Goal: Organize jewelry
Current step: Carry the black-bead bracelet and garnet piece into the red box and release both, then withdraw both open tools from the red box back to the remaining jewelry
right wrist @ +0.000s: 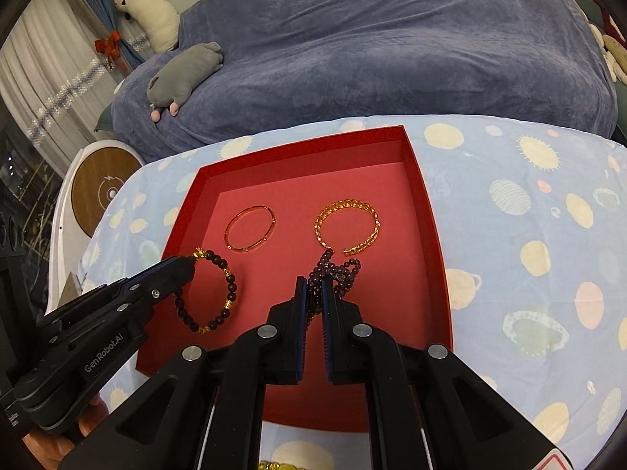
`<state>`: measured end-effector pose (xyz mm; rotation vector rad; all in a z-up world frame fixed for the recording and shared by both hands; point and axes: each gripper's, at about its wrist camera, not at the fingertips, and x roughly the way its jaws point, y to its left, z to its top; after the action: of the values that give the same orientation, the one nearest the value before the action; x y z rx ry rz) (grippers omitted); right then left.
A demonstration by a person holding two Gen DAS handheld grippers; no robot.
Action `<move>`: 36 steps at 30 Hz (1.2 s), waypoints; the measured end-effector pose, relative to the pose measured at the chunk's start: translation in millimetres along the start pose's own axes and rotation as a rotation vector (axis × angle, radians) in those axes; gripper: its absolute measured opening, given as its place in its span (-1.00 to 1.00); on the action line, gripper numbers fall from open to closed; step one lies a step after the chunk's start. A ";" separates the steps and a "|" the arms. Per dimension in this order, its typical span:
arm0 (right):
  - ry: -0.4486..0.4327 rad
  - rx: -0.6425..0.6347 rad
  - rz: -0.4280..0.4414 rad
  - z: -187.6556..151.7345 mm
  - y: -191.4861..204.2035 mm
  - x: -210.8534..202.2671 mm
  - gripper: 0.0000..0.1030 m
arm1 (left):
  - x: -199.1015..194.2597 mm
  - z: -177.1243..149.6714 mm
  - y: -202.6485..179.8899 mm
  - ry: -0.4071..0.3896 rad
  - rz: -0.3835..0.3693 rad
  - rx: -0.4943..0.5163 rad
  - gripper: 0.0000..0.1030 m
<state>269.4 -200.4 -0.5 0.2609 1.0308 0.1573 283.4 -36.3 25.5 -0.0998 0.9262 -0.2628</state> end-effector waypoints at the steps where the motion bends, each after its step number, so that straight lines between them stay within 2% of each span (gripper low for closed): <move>1: 0.007 -0.002 -0.002 0.9 -0.3 5.4 -0.87 | 4.0 0.6 1.8 0.005 0.003 -0.002 -0.85; 7: 0.016 -0.007 -0.032 0.5 -4.0 20.4 -0.84 | 18.5 1.5 9.4 0.016 0.018 -0.008 -0.82; 9: 0.005 -0.004 -0.039 2.2 -5.9 19.3 -0.69 | 20.2 1.3 12.2 0.017 0.027 -0.020 -0.68; 11: -0.010 -0.002 -0.045 2.7 -7.7 13.7 -0.61 | 17.9 0.3 15.7 0.007 0.042 -0.035 -0.32; 16: -0.050 0.023 -0.042 -1.1 -15.0 -10.1 -0.53 | -0.1 -3.3 20.7 -0.026 0.036 -0.057 -0.17; 22: -0.072 0.030 -0.050 -25.1 -22.5 -46.3 -0.53 | -31.5 -17.8 21.2 -0.051 0.025 -0.061 -0.17; 28: -0.065 0.059 -0.056 -57.4 -30.9 -74.2 -0.53 | -61.1 -46.4 15.1 -0.053 0.011 -0.045 -0.17; 36: -0.030 0.069 -0.081 -104.9 -33.2 -92.3 -0.53 | -84.4 -90.2 13.9 -0.015 0.002 -0.057 -0.17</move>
<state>132.4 -240.7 15.0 0.2826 1.0164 0.0444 165.4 2.1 34.2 -0.1533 0.9188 -0.2333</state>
